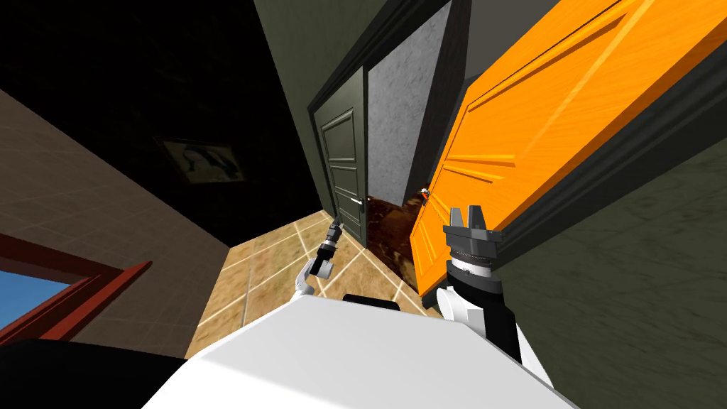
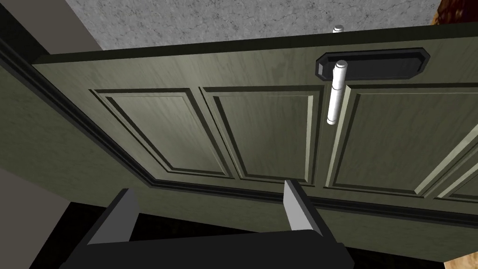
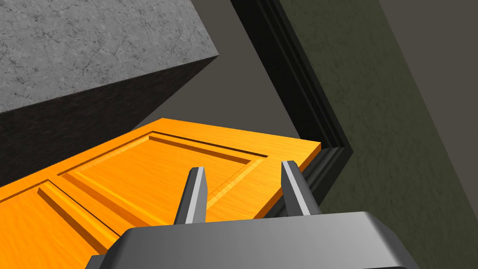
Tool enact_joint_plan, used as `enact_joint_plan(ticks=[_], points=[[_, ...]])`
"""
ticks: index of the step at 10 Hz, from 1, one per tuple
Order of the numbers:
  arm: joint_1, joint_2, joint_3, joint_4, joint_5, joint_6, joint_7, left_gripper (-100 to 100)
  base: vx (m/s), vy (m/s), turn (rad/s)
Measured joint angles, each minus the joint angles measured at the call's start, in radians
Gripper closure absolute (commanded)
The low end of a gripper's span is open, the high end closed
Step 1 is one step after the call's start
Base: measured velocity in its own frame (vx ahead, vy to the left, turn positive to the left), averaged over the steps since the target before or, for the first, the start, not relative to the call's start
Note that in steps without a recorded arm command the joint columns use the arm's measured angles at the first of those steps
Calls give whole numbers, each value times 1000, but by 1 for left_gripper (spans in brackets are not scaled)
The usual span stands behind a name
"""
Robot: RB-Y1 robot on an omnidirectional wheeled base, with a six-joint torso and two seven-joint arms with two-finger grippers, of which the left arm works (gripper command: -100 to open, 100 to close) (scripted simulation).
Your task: Push the door open
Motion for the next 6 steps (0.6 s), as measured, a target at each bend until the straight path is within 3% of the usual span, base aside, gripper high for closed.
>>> enact_joint_plan(ticks=[6], points=[[-112,26,-7,186,-54,-26,87,-100,67,100,-112]])
